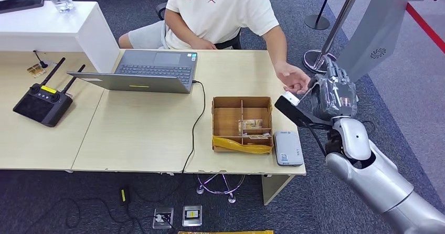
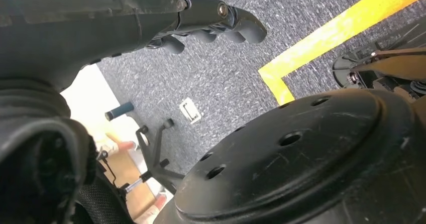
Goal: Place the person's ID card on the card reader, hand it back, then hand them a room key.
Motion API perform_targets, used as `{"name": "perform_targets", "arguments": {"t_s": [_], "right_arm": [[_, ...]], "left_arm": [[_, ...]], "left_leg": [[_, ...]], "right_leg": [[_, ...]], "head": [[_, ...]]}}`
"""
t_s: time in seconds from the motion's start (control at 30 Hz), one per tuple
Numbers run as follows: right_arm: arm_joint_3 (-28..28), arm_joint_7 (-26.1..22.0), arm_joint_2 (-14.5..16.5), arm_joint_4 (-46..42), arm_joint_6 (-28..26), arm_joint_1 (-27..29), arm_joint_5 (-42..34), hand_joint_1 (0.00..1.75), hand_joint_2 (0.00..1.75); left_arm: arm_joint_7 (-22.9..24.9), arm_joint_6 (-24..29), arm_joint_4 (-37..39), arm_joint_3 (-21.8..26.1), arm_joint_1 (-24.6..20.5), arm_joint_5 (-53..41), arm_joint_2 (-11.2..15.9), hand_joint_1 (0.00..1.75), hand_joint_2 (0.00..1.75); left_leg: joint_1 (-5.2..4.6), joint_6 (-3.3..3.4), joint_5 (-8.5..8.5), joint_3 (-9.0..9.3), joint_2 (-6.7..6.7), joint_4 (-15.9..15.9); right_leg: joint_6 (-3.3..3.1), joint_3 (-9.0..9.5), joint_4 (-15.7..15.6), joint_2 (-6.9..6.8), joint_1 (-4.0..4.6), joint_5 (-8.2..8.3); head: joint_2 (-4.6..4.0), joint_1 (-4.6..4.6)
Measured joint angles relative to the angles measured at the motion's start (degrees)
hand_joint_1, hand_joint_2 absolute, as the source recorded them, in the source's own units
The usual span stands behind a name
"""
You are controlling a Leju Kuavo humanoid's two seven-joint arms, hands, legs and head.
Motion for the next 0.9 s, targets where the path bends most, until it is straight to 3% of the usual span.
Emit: {"name": "perform_targets", "arguments": {"t_s": [0.2, 0.43, 0.63, 0.87, 0.9], "right_arm": [[1.95, -0.93, 1.79, -0.01, 5.21, -8.62, 0.75, 1.75, 1.75], [8.00, -3.84, 8.29, 8.50, 8.05, -16.61, -0.05, 1.75, 1.75], [11.81, -4.93, 13.36, 17.46, 7.65, -19.22, -0.48, 1.75, 1.75], [14.12, -5.16, 16.11, 23.81, 7.72, -20.21, -1.34, 1.75, 1.75], [14.42, -5.16, 16.37, 24.76, 7.73, -20.30, -1.56, 1.68, 1.75]], "left_arm": [[0.68, 0.00, 0.00, -1.05, -0.92, -2.46, 0.00, 0.00, 0.00], [2.04, 0.00, -0.03, -2.09, -2.73, -4.92, -0.05, 0.00, 0.00], [2.35, 0.00, -0.15, -2.37, -2.85, -5.24, -0.07, 0.00, 0.00], [2.47, 0.00, -0.15, -2.43, -2.78, -5.29, -0.07, 0.00, 0.00], [2.49, 0.00, -0.15, -2.44, -2.77, -5.35, -0.07, 0.00, 0.00]], "left_leg": [[0.02, 0.00, 0.00, -0.07, -0.02, 0.00], [0.09, -0.02, 0.02, -0.11, -0.10, -0.01], [0.10, -0.02, 0.02, -0.12, -0.19, 0.00], [0.10, -0.03, 0.02, -0.12, -0.19, 0.00], [0.10, -0.02, 0.01, -0.12, -0.19, 0.00]], "right_leg": [[0.00, -0.01, 0.03, -0.03, 0.01, 0.00], [-0.01, -0.01, 0.04, -0.09, 0.08, 0.00], [-0.01, -0.02, 0.04, -0.15, 0.09, -0.01], [-0.01, -0.02, 0.00, -0.14, 0.09, -0.01], [-0.01, -0.02, 0.00, -0.13, 0.09, -0.01]], "head": [[0.00, 0.00], [0.00, 0.00], [0.00, 0.01], [0.00, 0.01], [0.00, 0.01]]}}
